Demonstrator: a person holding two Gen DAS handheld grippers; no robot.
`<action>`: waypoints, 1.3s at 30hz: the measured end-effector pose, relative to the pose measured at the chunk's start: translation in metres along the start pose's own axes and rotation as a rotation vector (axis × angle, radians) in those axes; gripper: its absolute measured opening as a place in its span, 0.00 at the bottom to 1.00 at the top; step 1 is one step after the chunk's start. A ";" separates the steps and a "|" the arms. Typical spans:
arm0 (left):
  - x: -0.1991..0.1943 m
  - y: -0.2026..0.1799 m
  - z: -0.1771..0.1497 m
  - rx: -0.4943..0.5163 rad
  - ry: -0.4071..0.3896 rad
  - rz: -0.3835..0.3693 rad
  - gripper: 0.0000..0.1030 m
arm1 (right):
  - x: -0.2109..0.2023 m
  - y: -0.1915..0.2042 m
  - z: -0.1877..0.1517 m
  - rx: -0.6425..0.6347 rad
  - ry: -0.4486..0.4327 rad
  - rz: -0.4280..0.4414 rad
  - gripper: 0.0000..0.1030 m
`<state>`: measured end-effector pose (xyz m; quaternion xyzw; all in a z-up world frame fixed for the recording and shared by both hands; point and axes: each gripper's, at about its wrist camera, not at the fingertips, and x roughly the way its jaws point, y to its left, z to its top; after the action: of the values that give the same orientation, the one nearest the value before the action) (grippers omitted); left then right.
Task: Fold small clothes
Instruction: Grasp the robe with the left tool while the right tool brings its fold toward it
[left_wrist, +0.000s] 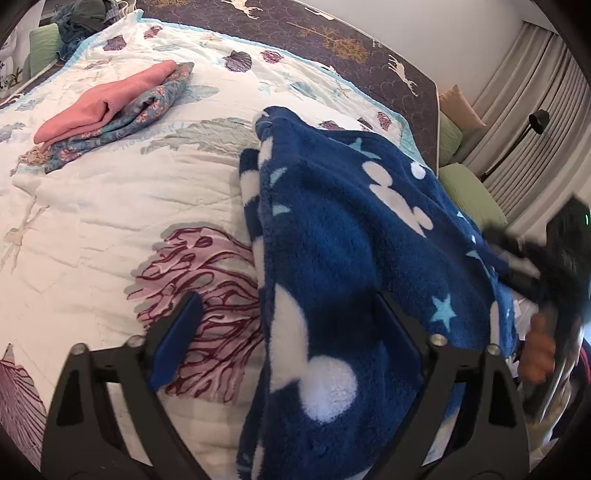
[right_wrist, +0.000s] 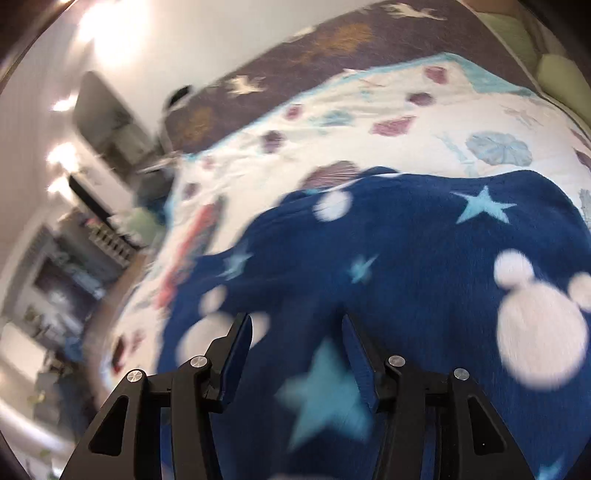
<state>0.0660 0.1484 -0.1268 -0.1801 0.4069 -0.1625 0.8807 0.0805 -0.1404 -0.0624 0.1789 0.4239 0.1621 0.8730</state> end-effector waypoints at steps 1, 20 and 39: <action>0.000 -0.002 0.000 -0.003 0.001 -0.028 0.60 | 0.001 -0.002 -0.009 0.014 0.032 0.019 0.52; -0.059 -0.133 0.036 0.279 -0.154 -0.120 0.22 | -0.047 -0.072 -0.077 0.164 0.015 0.135 0.64; 0.000 -0.244 -0.008 0.546 -0.012 -0.126 0.21 | -0.073 -0.074 0.016 0.048 -0.022 0.173 0.83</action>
<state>0.0258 -0.0684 -0.0226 0.0377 0.3307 -0.3195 0.8872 0.0600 -0.2406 -0.0362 0.2375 0.4011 0.2249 0.8557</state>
